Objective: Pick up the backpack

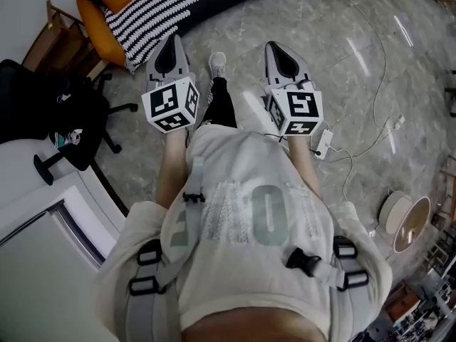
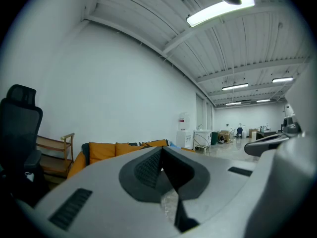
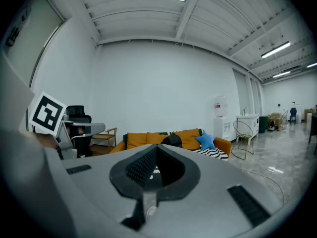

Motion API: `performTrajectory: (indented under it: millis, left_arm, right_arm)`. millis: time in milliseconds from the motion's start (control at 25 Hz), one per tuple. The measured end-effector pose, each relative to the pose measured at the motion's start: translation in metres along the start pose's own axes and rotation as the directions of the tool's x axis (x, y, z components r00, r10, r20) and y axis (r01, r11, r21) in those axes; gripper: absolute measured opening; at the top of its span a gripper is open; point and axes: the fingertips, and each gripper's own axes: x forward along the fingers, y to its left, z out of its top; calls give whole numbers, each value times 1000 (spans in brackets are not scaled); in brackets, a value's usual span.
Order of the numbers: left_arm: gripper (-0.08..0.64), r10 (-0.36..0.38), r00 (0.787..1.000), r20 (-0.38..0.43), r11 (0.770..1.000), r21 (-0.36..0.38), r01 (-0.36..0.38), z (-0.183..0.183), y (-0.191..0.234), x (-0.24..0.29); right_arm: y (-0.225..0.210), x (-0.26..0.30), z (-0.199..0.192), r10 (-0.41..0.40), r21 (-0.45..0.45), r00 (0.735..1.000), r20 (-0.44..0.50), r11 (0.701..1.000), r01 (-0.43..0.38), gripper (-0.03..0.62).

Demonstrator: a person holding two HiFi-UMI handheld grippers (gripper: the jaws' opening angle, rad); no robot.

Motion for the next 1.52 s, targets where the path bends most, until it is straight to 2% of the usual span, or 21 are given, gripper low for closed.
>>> performTrajectory:
  millis: [320, 520, 880, 1080, 1240, 1400, 1520]
  left_arm:
    - [21, -39, 998, 48, 999, -8, 39, 12, 6, 84]
    - [21, -60, 998, 29, 998, -26, 61, 13, 15, 146]
    - [21, -94, 995, -35, 995, -39, 93, 21, 45, 291]
    - [21, -112, 991, -76, 993, -51, 108, 20, 66, 374]
    - [21, -122, 990, -75, 991, -63, 118, 25, 88, 431]
    - [21, -113, 991, -77, 992, -72, 108, 24, 111, 475]
    - [21, -93, 993, -72, 993, -79, 87, 22, 123, 486]
  right_arm:
    - [-40, 56, 18, -43, -33, 999, 29, 998, 44, 8]
    - [-51, 117, 23, -21, -54, 1000, -12, 998, 21, 8]
    - [-103, 245, 40, -58, 28, 994, -95, 998, 61, 8]
    - [-132, 329, 53, -68, 43, 989, -129, 996, 75, 8]
    - [-145, 392, 69, -60, 46, 990, -131, 997, 67, 8]
    - [-150, 436, 81, -55, 44, 990, -127, 997, 61, 8]
    - [-157, 449, 85, -61, 37, 990, -127, 997, 66, 8]
